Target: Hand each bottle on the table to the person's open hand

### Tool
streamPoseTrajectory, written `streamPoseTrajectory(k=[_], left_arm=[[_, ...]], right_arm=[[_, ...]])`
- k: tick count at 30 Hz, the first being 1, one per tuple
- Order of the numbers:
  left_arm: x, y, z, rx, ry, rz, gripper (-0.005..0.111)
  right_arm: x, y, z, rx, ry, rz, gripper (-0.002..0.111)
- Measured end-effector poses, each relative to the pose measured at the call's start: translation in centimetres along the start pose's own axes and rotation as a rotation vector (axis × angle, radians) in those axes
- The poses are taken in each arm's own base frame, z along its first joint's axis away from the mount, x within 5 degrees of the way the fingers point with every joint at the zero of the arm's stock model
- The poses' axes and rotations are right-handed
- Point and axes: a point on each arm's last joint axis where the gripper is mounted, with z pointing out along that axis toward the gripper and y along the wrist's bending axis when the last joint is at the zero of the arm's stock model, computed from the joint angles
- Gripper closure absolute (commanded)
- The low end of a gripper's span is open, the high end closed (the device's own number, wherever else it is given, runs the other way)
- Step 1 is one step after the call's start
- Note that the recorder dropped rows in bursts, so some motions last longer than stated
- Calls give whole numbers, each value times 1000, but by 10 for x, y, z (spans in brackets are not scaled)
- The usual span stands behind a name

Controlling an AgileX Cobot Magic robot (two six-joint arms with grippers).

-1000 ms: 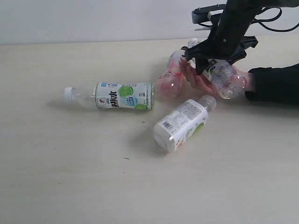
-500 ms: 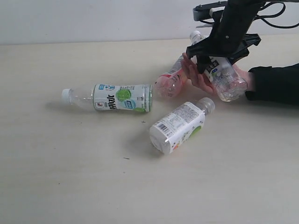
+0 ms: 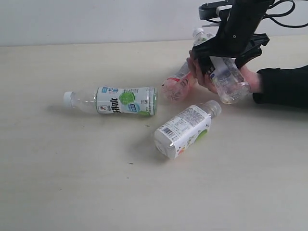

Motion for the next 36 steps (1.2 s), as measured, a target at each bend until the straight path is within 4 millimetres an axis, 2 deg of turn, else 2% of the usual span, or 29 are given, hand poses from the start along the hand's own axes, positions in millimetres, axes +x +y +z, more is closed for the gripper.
streamPoseTrajectory(k=[5,9,15,19,21,23,28,29,30,32,34,36], left_arm=[[0,0,0,0,0,0,107],[0,0,0,0,0,0,107],[0,0,0,0,0,0,107],[0,0,0,0,0,0,107],[0,0,0,0,0,0,107],[0,0,0,0,0,0,107],[0,0,0,0,0,0,107],[0,0,0,0,0,0,107],[0,0,0,0,0,0,107],[0,0,0,0,0,0,107],[0,0,0,0,0,0,107],[0,0,0,0,0,0,107]], right_arm=[[-1,-1,-14,5,-25,-3,14],[-2,-2,-37,4,-72,-3,14],[3,-4,-100,-2,-199,2,15],[17,-7,-150,7,-255,2,21],[29,-11,-175,36,-277,-6,29],[43,-16,-200,78,-303,-16,43],[91,-23,-252,114,-412,-18,96],[104,-24,-260,113,-441,-17,104],[116,-25,-270,111,-476,-15,108],[142,-26,-278,108,-529,-16,108],[165,-27,-277,103,-567,-20,108],[188,-27,-266,89,-588,-23,108]])
